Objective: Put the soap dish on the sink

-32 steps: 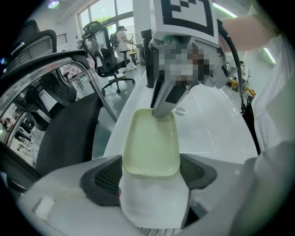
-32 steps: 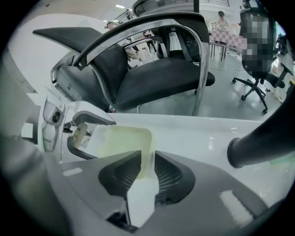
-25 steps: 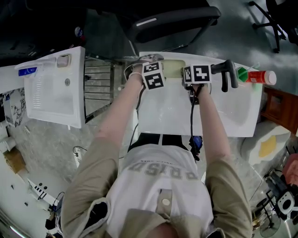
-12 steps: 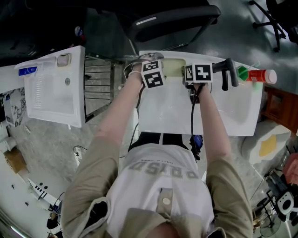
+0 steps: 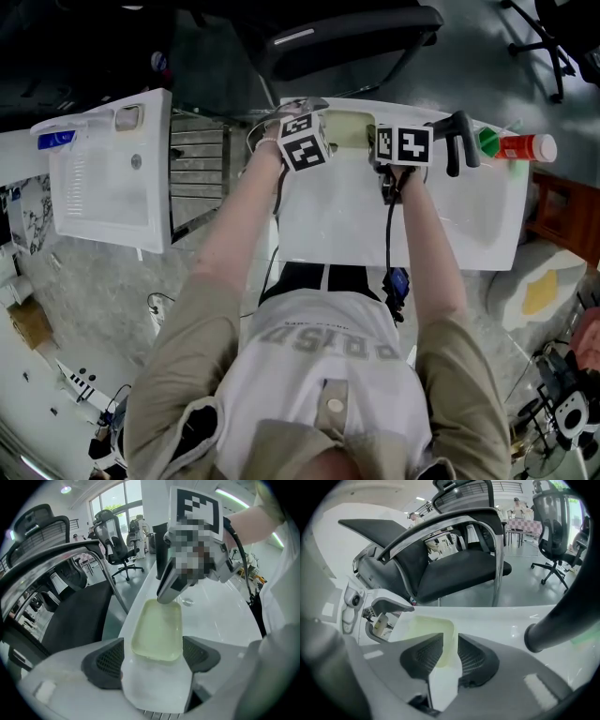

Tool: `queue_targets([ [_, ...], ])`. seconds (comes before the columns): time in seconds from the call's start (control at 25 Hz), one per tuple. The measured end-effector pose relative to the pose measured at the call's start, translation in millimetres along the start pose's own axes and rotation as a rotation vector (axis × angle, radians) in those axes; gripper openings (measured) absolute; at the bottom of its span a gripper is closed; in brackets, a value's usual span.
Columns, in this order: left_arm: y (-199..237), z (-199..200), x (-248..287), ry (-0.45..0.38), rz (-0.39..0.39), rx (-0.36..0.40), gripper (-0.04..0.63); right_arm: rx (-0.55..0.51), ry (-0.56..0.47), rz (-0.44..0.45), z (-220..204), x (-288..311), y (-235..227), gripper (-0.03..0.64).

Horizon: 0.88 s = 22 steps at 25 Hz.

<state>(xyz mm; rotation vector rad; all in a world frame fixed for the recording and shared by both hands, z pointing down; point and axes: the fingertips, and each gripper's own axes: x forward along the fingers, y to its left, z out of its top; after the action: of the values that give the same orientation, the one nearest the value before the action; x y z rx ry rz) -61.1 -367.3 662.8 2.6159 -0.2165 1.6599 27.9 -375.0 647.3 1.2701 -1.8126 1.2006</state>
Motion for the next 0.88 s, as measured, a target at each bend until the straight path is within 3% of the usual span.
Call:
queue_targets([
  [0.08, 2, 5, -8, -0.028, 0.018, -0.018, 0.408, 0.005, -0.038, 0.004, 5, -7, 3, 0.103],
  [0.2, 9, 21, -32, -0.138, 0.076, -0.105, 0.408, 0.018, -0.162, 0.003, 21, -29, 7, 0.124],
  [0.4, 18, 49, -98, -0.424, 0.259, -0.298, 0.408, 0.001, -0.467, -0.018, 47, -95, 15, 0.16],
  [0.52, 18, 61, -146, -0.589, 0.4, -0.365, 0.408, -0.034, -0.655, -0.002, 57, -140, 27, 0.18],
  [0.64, 9, 71, -189, -0.739, 0.486, -0.441, 0.408, -0.107, -0.813, -0.018, 60, -184, 37, 0.195],
  [0.76, -8, 73, -221, -0.827, 0.549, -0.507, 0.391, -0.175, -0.906, -0.031, 52, -216, 50, 0.195],
  [0.88, -26, 71, -237, -0.831, 0.595, -0.491, 0.356, -0.232, -0.94, -0.014, 37, -234, 65, 0.195],
])
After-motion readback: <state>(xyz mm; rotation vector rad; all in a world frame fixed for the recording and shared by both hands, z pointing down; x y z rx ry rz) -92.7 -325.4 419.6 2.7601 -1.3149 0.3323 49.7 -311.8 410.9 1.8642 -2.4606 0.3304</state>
